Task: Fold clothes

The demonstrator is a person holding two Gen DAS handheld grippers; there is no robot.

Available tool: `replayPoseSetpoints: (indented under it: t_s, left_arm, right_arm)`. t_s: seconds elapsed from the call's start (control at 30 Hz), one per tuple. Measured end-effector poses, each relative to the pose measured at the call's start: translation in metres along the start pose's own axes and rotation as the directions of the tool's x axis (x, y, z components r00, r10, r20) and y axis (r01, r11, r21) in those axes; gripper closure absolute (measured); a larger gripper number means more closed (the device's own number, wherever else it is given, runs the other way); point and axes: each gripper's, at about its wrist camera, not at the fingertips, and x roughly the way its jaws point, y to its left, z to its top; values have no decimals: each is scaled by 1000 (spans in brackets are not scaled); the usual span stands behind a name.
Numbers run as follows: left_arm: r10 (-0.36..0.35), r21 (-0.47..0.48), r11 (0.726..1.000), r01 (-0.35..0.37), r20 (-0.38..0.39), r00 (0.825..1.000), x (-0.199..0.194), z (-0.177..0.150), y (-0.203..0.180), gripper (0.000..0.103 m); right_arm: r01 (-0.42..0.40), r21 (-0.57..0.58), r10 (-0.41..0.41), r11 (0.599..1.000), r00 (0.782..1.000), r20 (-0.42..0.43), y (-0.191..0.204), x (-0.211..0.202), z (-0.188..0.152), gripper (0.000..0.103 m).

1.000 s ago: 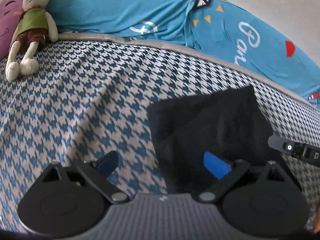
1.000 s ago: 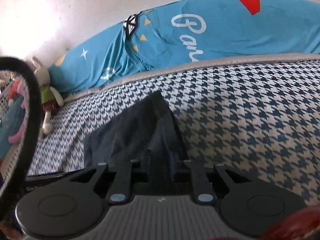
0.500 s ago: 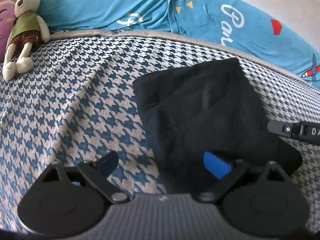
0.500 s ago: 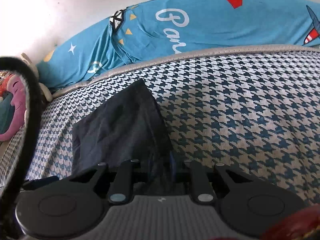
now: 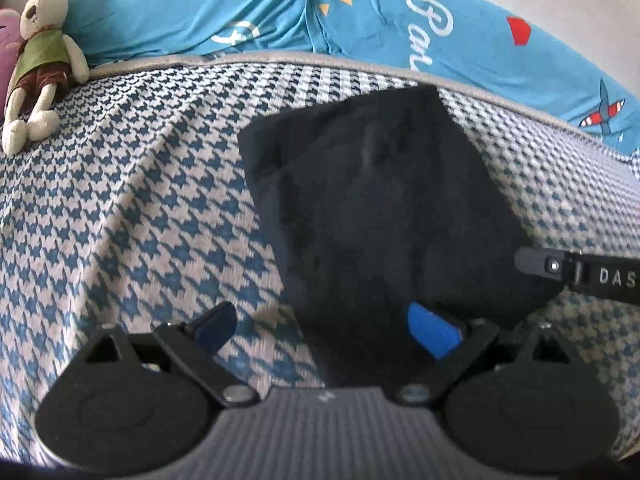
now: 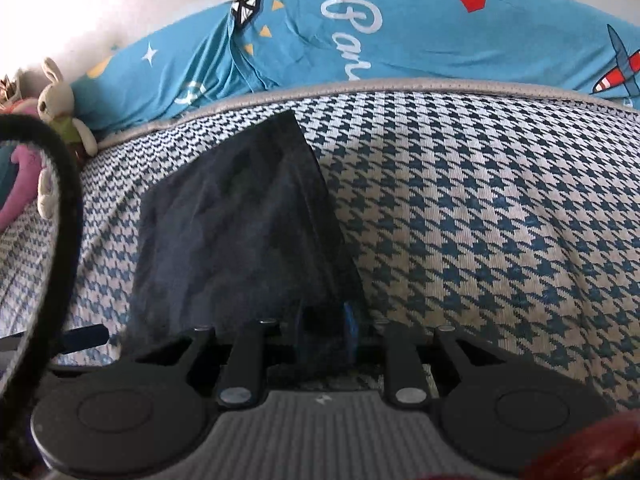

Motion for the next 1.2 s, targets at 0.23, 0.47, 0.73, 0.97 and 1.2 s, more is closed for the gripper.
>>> replayPoseSetpoints:
  t_s: [0.23, 0.47, 0.73, 0.97, 1.2]
  left_arm:
    - [27, 36, 999, -28, 12, 1000, 2, -7, -6, 2]
    - [24, 28, 999, -25, 13, 1000, -1, -8, -8, 1]
    - [34, 47, 998, -34, 19, 999, -3, -12, -15, 1]
    - [36, 43, 998, -37, 22, 999, -5, -13, -15, 1]
    - [35, 47, 998, -37, 34, 999, -14, -19, -16, 1]
  right_arm:
    - [24, -32, -25, 999, 1000, -7, 3, 3, -5, 80]
    - [27, 5, -27, 1000, 999, 22, -1, -11, -10, 80]
    - [60, -44, -60, 997, 998, -2, 4, -4, -14, 78]
    - [53, -7, -52, 999, 999, 6, 2, -9, -16, 78]
    - [41, 21, -42, 999, 999, 12, 2, -18, -22, 77]
